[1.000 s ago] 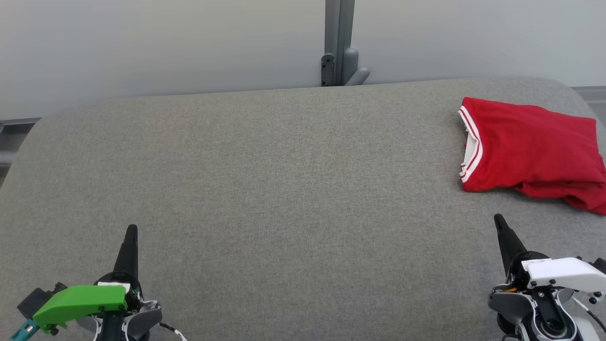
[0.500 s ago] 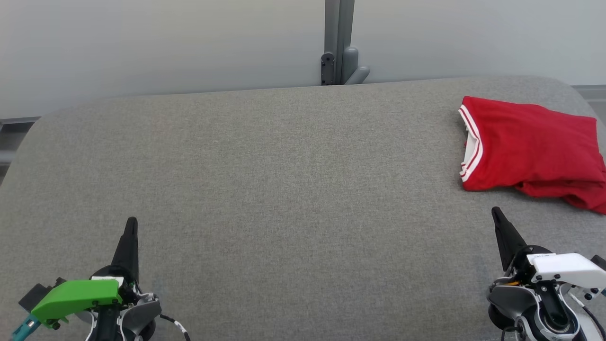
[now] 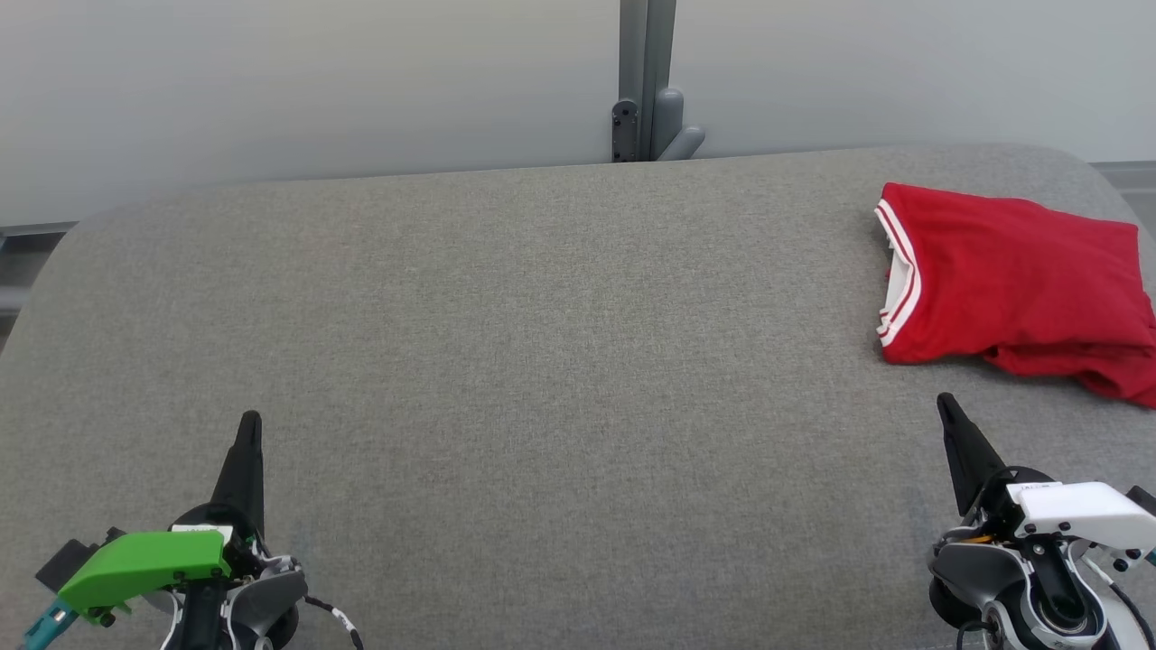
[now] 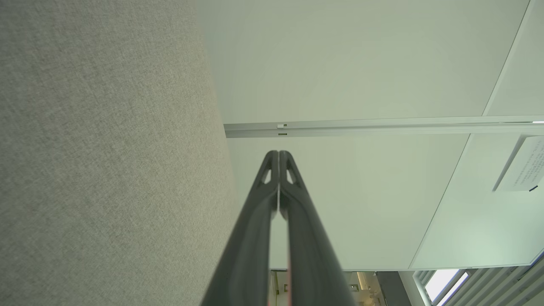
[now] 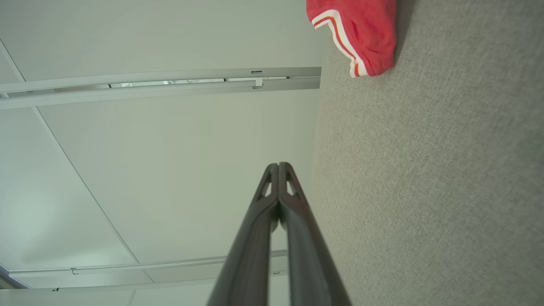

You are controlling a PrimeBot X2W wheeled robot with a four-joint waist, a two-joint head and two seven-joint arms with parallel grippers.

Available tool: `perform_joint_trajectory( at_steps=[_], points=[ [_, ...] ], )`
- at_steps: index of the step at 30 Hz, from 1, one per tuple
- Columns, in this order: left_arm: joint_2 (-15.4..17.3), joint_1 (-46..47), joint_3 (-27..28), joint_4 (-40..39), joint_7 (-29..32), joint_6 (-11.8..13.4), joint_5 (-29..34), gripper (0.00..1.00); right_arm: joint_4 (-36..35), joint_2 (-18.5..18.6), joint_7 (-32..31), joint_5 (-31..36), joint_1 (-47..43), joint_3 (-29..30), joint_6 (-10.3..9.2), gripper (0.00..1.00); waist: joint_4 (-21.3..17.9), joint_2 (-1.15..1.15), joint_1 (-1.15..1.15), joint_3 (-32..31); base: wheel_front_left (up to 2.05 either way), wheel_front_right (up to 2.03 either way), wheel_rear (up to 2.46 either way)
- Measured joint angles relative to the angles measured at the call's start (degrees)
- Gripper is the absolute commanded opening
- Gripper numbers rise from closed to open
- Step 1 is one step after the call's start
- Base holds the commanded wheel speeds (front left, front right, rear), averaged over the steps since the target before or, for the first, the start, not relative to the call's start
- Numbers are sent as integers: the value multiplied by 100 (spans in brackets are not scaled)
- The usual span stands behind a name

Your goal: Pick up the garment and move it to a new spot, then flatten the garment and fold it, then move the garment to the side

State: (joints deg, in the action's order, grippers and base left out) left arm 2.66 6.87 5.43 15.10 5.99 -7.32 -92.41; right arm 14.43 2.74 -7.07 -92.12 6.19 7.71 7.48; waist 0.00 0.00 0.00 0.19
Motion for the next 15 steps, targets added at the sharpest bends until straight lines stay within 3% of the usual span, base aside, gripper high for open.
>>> perform_joint_trajectory(
  at_steps=[15],
  points=[
    [0,0,0,0,0,0,0,0,0,0,1,0,0,-1,0,0,0,0,0,0,0,0,0]
  ],
)
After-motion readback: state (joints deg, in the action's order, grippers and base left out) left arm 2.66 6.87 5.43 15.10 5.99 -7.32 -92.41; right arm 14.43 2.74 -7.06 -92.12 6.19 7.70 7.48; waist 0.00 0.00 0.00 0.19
